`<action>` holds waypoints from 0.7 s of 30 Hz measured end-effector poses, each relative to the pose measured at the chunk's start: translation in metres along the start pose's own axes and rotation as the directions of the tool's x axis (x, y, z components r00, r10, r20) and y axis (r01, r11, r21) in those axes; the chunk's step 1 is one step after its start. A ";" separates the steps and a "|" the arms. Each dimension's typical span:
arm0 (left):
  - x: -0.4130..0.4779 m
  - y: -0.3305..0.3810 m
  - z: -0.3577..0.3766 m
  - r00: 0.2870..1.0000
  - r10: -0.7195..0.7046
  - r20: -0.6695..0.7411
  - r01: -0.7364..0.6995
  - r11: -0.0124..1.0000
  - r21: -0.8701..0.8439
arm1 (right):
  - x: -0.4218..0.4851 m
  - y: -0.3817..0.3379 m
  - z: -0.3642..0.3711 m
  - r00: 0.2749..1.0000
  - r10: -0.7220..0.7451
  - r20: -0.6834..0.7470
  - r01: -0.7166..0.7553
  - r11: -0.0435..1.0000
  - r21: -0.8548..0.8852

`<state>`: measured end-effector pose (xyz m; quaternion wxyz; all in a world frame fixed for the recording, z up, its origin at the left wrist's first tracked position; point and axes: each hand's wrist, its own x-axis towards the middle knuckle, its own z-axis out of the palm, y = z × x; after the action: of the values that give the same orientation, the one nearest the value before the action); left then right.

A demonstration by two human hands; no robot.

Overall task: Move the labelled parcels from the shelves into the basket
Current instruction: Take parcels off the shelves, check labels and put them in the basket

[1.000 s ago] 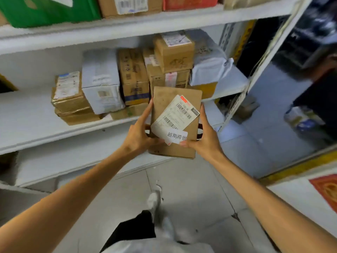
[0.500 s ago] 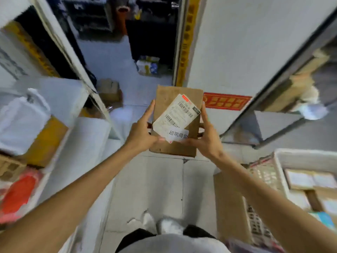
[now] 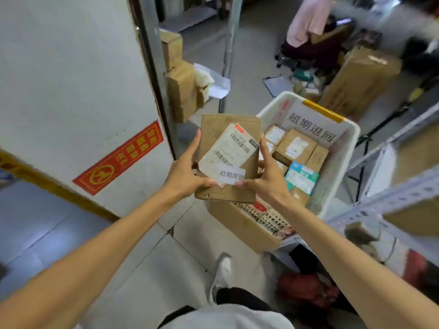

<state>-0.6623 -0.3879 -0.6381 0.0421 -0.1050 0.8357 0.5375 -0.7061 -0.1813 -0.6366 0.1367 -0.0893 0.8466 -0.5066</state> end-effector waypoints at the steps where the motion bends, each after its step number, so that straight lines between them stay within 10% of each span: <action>1: 0.016 0.008 0.009 0.998 0.016 0.059 -0.016 1.000 0.002 | 0.005 0.007 -0.012 0.999 0.034 -0.040 -0.033 0.999 0.019; 21: 0.285 0.083 0.073 0.778 0.075 0.624 -0.154 0.985 0.073 | 0.148 0.031 -0.087 0.753 0.462 -0.469 -0.346 0.884 0.314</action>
<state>-0.9617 -0.3255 -0.6469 0.2872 0.1309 0.8111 0.4925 -0.8748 -0.1369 -0.6452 0.0127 0.2549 0.7920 -0.5546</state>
